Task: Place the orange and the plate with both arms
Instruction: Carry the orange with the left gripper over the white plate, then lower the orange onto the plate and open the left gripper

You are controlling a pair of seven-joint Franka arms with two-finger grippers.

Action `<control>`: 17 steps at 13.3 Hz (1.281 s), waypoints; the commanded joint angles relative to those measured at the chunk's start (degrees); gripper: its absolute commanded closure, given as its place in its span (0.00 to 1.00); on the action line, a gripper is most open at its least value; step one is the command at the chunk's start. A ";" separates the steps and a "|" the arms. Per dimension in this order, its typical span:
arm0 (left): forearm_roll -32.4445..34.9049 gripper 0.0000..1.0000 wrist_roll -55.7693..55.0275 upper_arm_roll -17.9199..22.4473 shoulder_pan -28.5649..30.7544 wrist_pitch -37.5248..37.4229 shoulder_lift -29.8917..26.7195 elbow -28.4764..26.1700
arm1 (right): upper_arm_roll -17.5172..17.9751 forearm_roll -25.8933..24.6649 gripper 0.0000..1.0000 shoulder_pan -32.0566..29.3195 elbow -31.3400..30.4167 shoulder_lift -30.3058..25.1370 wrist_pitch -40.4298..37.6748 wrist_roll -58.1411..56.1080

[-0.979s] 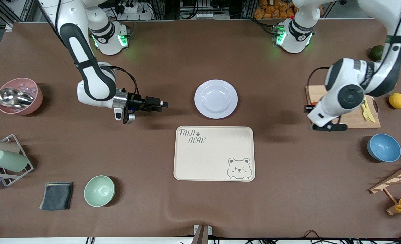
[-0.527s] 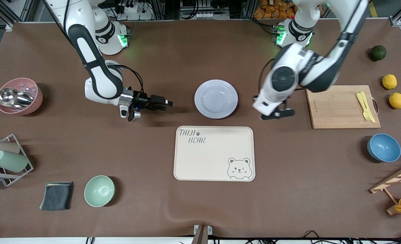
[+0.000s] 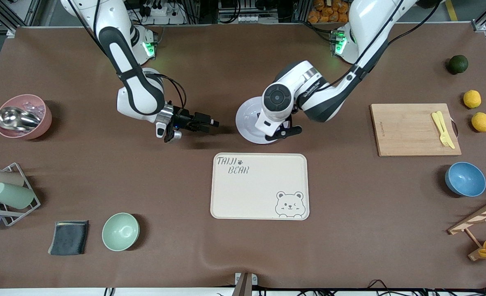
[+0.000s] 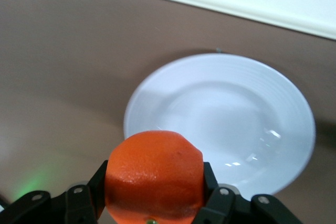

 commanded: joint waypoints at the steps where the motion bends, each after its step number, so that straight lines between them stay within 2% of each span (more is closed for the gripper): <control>1: -2.14 0.99 -0.77 0.25 -1.79 -1.07 4.35 5.21 | -0.43 6.35 0.02 2.27 0.26 2.66 -0.03 -6.46; 4: -2.23 0.99 -0.77 0.34 -2.93 -0.63 6.82 5.57 | -0.43 7.06 0.05 2.89 0.26 2.75 -0.03 -6.73; 9: -1.62 0.99 -0.69 1.30 -6.18 4.37 9.63 5.48 | -0.43 7.67 0.06 3.51 0.35 2.75 -0.03 -6.64; 16: -1.53 0.99 0.11 4.20 -7.85 6.40 10.96 5.31 | -0.43 7.85 0.06 3.59 0.35 2.75 0.06 -6.73; 17: -1.44 0.94 -0.33 5.51 -9.25 6.49 11.04 5.22 | -0.43 7.85 0.06 3.59 0.35 2.75 0.06 -6.73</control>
